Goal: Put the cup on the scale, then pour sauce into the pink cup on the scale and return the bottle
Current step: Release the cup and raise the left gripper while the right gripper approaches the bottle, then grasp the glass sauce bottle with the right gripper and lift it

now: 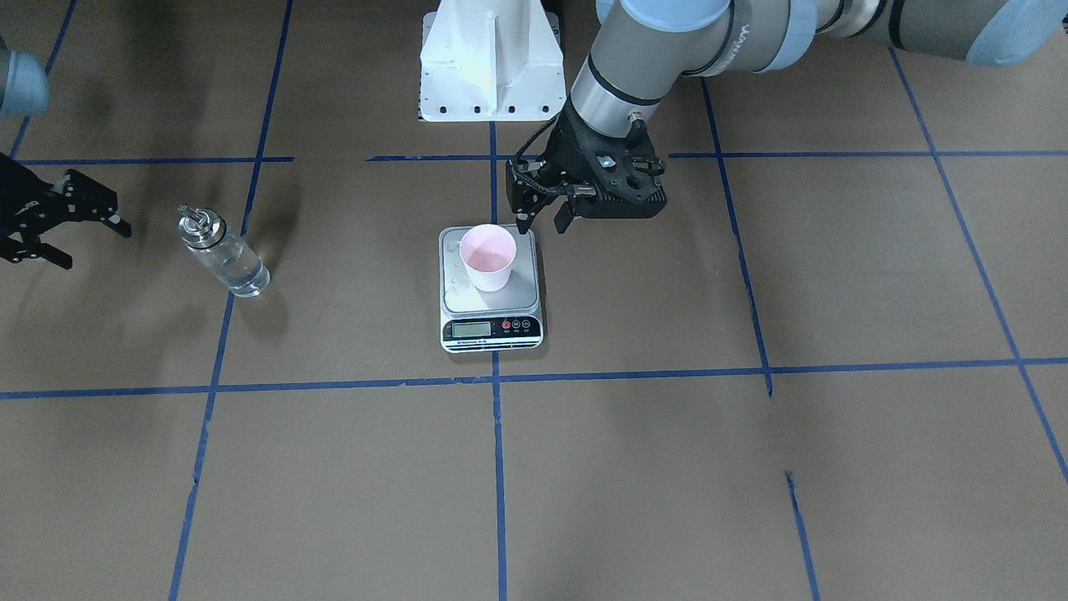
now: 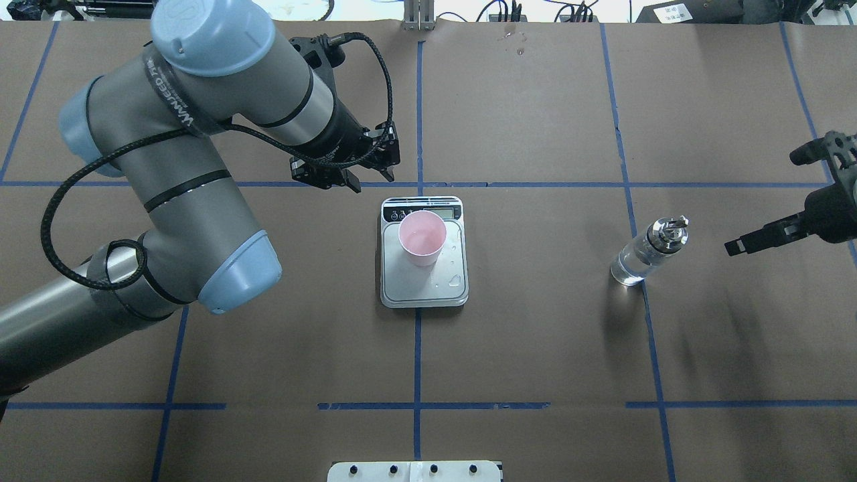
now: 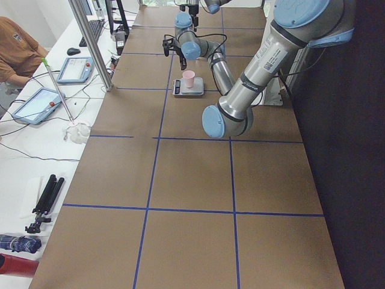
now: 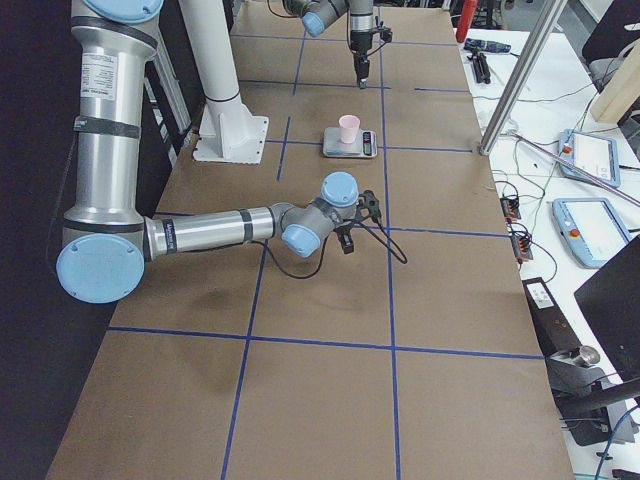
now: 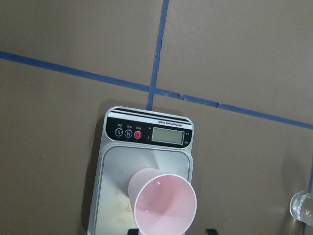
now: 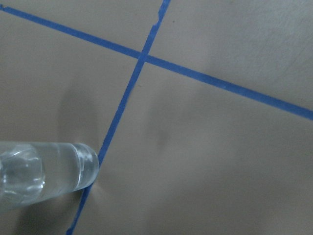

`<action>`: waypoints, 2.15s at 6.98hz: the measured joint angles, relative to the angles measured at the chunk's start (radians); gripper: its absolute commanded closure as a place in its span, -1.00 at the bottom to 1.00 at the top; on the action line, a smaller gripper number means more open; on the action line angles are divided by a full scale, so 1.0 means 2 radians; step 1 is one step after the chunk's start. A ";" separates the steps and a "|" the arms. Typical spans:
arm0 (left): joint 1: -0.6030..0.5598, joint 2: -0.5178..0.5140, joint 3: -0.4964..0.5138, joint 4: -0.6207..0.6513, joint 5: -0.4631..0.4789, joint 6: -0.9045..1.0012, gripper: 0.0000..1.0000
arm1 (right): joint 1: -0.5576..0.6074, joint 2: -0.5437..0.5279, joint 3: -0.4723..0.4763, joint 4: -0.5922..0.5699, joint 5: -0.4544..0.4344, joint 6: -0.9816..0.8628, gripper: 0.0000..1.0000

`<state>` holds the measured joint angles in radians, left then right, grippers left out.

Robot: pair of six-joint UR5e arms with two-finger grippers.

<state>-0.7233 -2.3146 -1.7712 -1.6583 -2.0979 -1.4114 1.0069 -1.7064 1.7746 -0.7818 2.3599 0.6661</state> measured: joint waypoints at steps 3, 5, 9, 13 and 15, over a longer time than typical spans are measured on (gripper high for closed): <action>-0.022 0.014 -0.001 -0.012 0.000 0.003 -0.09 | -0.166 -0.043 0.069 0.068 -0.171 0.188 -1.00; -0.044 0.040 -0.006 -0.014 0.001 0.037 -0.09 | -0.262 -0.049 0.088 0.069 -0.338 0.239 -1.00; -0.075 0.085 -0.025 -0.013 0.002 0.100 -0.10 | -0.361 -0.046 0.099 0.042 -0.595 0.290 -0.99; -0.090 0.101 -0.024 -0.012 0.020 0.145 -0.13 | -0.398 -0.042 0.087 0.018 -0.709 0.325 -0.99; -0.090 0.102 -0.024 -0.011 0.025 0.146 -0.13 | -0.406 -0.029 0.062 0.017 -0.749 0.328 -0.99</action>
<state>-0.9040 -2.1111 -1.8186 -1.6811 -2.0476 -1.1186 0.1942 -1.7647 1.8979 -0.7474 0.8624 1.3221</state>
